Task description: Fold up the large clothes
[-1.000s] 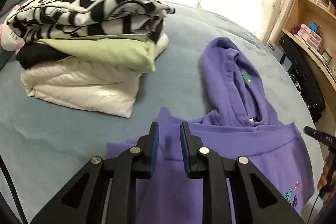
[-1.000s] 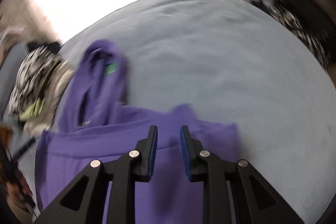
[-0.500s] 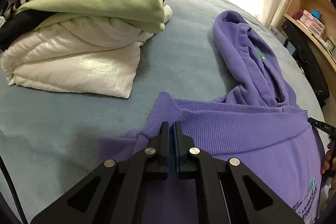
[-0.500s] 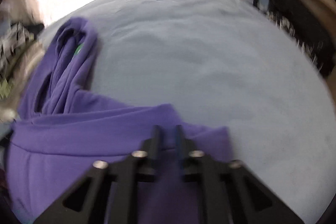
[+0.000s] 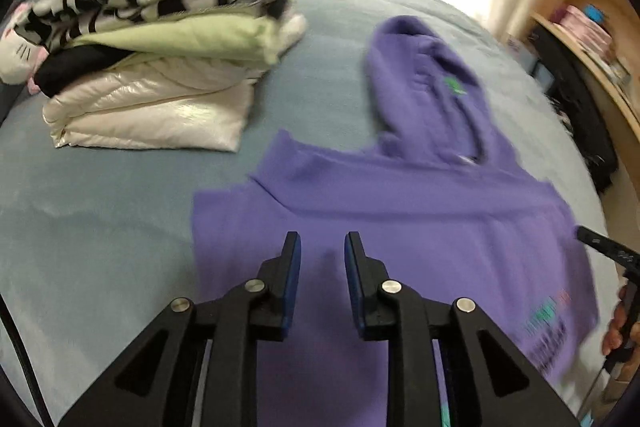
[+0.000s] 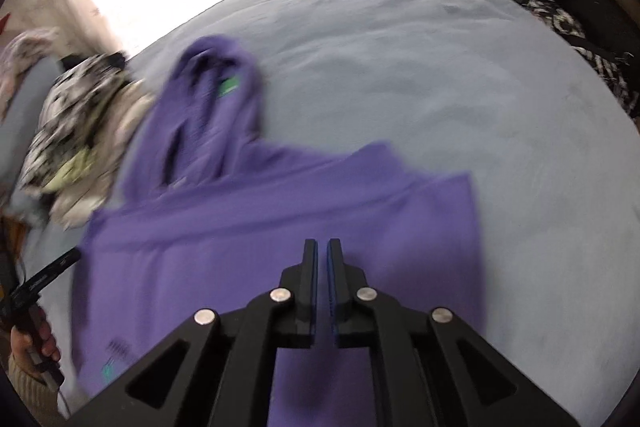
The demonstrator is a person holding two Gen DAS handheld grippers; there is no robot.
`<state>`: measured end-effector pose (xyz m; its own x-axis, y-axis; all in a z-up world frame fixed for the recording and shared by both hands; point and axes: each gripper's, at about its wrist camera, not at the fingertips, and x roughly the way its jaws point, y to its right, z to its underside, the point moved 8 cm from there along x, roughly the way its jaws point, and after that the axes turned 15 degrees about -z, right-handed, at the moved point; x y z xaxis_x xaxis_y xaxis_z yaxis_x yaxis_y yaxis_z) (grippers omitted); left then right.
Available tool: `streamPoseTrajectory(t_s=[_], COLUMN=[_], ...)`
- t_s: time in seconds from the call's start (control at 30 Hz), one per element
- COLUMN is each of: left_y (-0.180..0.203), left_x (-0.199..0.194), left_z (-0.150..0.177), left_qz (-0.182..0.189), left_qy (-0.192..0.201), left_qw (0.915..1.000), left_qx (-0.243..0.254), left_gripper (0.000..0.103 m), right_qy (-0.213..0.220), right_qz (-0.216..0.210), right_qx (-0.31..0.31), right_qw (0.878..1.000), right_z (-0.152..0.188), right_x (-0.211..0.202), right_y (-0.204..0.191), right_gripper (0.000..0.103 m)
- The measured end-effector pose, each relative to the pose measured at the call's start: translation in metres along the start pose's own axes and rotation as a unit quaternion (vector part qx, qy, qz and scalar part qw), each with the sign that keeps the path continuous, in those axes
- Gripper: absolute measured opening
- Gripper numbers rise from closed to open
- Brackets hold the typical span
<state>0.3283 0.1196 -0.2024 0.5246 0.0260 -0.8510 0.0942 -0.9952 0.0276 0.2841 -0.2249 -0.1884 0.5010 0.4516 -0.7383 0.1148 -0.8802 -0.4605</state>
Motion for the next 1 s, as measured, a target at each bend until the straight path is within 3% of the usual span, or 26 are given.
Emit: streamPoseTrajectory(t_s=[0.13,0.27,0.4,0.47,0.63,0.77,1.0], left_y=[0.028,0.039,0.010,-0.012,-0.035,-0.032,-0.030], left_x=[-0.042,-0.044,-0.028,-0.027,-0.030,-0.026,-0.028], left_z=[0.044,0.091,0.119,0.128,0.132,0.134,0.133], left_qz=[0.018,-0.004,-0.059,-0.062,-0.057,-0.079,-0.081], left_qy=[0.014,0.001,-0.005,-0.001,-0.002,0.004,-0.010], left_qw=[0.9995,0.9998,0.9982,0.9978,0.9977,0.9967,0.9966], left_qx=[0.020,0.019,0.001,-0.021,-0.036,-0.020,-0.014], left_gripper=[0.021,0.021,0.021,0.021,0.021,0.021,0.021], right_qy=[-0.021,-0.042,-0.056,-0.050,-0.030,-0.018,-0.017], right_qz=[-0.051,-0.065,-0.025,-0.007,0.099,0.098,0.124], right_qx=[-0.036,-0.056,-0.052,-0.044,-0.035,-0.006,-0.018], right_qw=[0.998,0.995,0.997,0.998,0.994,0.995,0.992], right_z=[0.047,0.087,0.115,0.122,0.128,0.137,0.140], right_x=[-0.003,0.004,0.002,-0.015,-0.061,-0.080,-0.077], right_y=[-0.058,-0.085,-0.055,-0.029,0.045,0.066,0.060], right_gripper=[0.010,0.010,0.010,0.009,0.009,0.008,0.010])
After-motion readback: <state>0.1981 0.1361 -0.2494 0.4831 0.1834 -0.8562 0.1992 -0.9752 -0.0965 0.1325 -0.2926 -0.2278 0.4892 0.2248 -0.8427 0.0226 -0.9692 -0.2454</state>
